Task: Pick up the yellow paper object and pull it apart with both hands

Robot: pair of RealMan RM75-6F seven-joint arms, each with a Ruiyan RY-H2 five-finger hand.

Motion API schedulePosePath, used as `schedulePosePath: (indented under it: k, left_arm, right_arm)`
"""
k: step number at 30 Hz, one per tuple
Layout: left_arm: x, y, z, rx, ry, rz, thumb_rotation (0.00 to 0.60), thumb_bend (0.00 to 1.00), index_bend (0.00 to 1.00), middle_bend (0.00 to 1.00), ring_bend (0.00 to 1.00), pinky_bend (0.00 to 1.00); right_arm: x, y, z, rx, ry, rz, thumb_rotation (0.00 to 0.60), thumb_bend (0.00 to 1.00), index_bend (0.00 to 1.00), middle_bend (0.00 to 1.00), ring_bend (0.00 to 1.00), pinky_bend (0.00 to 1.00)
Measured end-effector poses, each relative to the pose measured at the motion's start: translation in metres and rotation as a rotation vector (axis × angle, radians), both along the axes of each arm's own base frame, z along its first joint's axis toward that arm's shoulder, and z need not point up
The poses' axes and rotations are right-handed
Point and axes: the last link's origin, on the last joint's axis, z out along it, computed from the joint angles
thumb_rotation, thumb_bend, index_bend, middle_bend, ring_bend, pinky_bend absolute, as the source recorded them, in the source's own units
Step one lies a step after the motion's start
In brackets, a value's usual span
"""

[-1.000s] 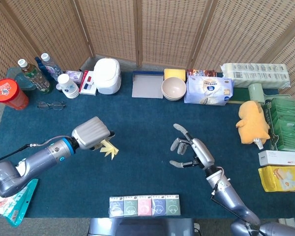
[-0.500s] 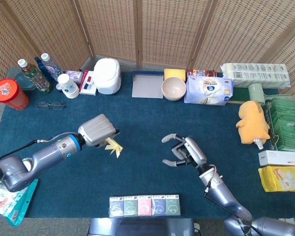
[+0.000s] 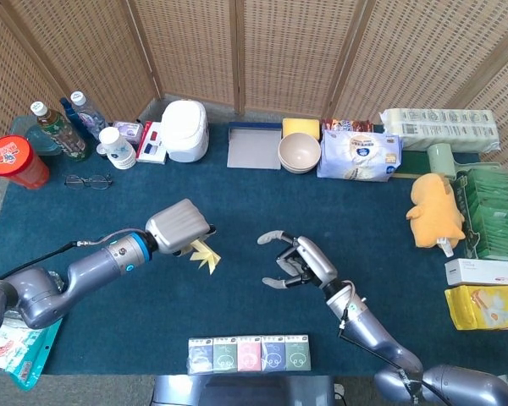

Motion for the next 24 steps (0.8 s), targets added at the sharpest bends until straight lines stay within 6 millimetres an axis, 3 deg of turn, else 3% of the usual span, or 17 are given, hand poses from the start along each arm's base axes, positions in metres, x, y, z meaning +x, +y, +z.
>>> schedulePosePath:
  k: [24]
  left_arm:
    - [0.010, -0.001, -0.017, -0.030, -0.004, -0.007, 0.600, 0.39, 0.69, 0.92, 0.93, 0.79]
  right_arm:
    - [0.044, 0.001, -0.020, 0.086, 0.045, 0.116, 0.600, 0.23, 0.27, 0.99, 1.00, 1.00]
